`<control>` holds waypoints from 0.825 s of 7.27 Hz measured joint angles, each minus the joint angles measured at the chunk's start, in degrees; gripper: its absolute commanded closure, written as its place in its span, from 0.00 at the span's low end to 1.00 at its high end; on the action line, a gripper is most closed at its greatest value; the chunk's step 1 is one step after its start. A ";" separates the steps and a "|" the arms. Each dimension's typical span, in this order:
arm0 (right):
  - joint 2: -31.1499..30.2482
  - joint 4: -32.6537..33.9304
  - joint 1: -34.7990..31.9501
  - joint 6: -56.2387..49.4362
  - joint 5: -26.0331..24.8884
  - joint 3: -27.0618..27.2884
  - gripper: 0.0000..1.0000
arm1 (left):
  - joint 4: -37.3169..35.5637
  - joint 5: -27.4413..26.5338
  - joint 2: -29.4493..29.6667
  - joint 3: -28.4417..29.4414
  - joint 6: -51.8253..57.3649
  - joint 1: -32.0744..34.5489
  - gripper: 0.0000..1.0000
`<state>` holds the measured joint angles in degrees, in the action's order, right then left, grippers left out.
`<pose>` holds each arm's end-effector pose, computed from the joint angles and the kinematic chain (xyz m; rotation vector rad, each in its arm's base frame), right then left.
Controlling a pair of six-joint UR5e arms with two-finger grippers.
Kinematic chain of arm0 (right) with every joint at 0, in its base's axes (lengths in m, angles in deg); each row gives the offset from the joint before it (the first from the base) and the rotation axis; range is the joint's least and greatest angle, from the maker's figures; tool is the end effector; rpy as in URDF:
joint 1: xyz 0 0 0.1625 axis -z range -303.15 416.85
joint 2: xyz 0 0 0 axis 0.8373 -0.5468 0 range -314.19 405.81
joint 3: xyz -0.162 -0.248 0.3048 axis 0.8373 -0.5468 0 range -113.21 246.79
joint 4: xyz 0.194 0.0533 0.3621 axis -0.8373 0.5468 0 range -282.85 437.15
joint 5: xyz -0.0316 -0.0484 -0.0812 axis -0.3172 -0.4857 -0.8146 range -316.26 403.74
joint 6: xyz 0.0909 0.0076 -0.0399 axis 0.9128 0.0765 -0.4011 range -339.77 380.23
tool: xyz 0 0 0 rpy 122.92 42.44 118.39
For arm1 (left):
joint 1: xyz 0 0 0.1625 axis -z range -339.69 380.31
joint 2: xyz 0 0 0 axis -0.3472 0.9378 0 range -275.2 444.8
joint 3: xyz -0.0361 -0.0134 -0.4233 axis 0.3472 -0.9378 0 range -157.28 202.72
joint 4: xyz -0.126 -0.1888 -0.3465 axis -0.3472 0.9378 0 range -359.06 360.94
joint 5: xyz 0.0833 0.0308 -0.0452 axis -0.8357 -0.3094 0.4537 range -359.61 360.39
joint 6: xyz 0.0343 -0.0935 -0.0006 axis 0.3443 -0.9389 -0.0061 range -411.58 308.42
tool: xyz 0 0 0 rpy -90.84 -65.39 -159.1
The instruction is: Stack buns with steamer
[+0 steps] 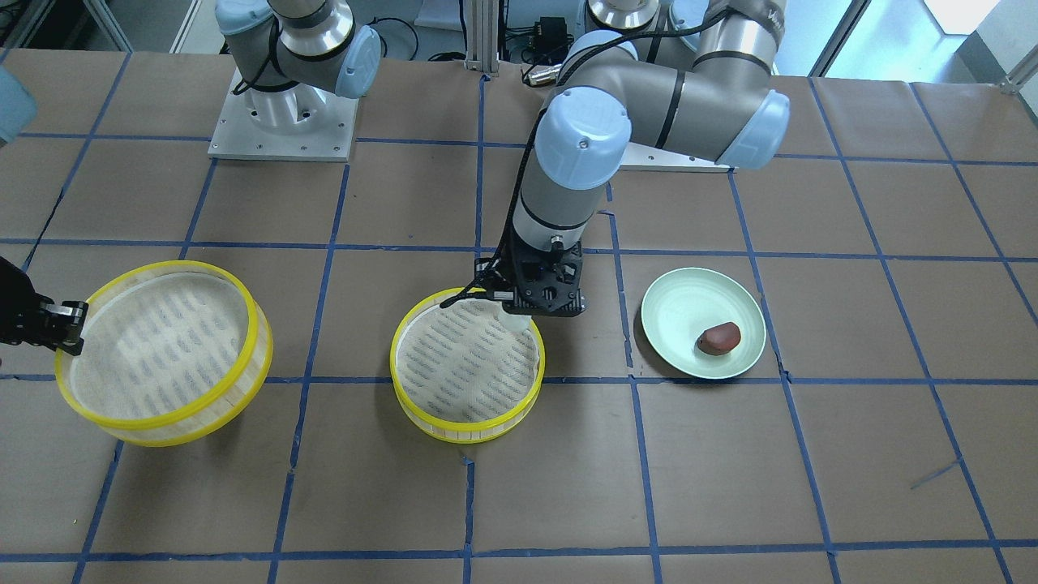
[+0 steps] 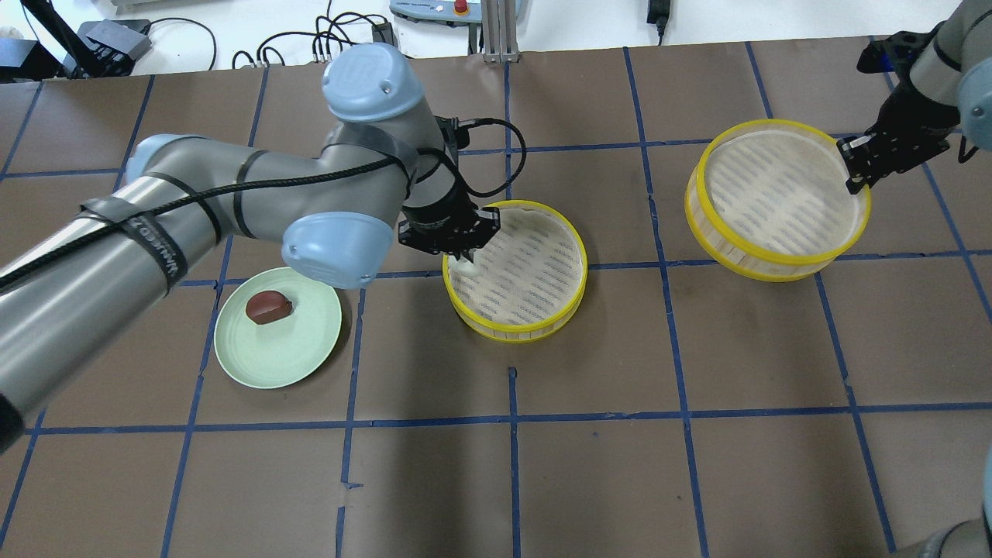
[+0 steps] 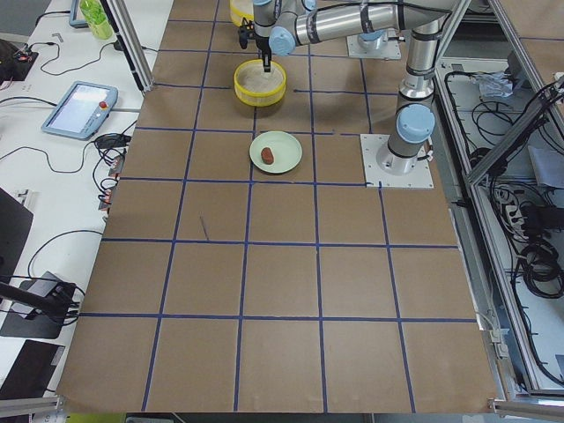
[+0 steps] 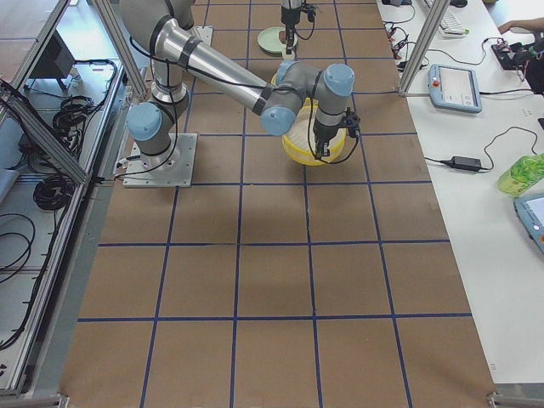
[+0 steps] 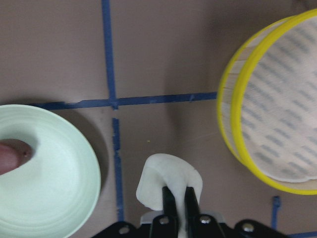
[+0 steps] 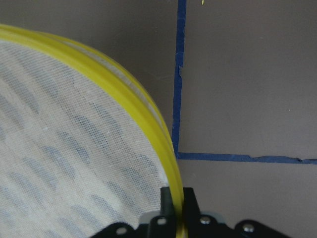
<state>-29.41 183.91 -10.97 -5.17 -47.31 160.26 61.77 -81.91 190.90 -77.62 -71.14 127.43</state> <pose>-0.0964 -0.5848 0.3485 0.0883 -3.1336 -0.0487 -0.3089 -0.5047 0.3024 0.0589 -2.9985 0.0043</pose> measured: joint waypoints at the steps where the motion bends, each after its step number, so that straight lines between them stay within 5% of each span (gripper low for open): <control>1: -1.21 -1.55 -1.16 1.11 0.20 -0.49 0.95 | -2.04 0.00 1.40 -0.07 -0.92 0.88 0.00; 4: -1.71 -1.31 -9.59 8.68 0.60 0.32 0.95 | -3.04 -1.10 1.72 0.45 1.35 0.61 0.00; 6: -0.30 1.52 -17.22 17.85 0.72 1.36 0.94 | -1.58 -5.38 0.14 -0.54 14.85 -6.54 0.00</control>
<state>-29.71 185.43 -28.19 12.68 -46.60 161.62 60.19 -87.30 191.04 -78.16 -56.29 120.89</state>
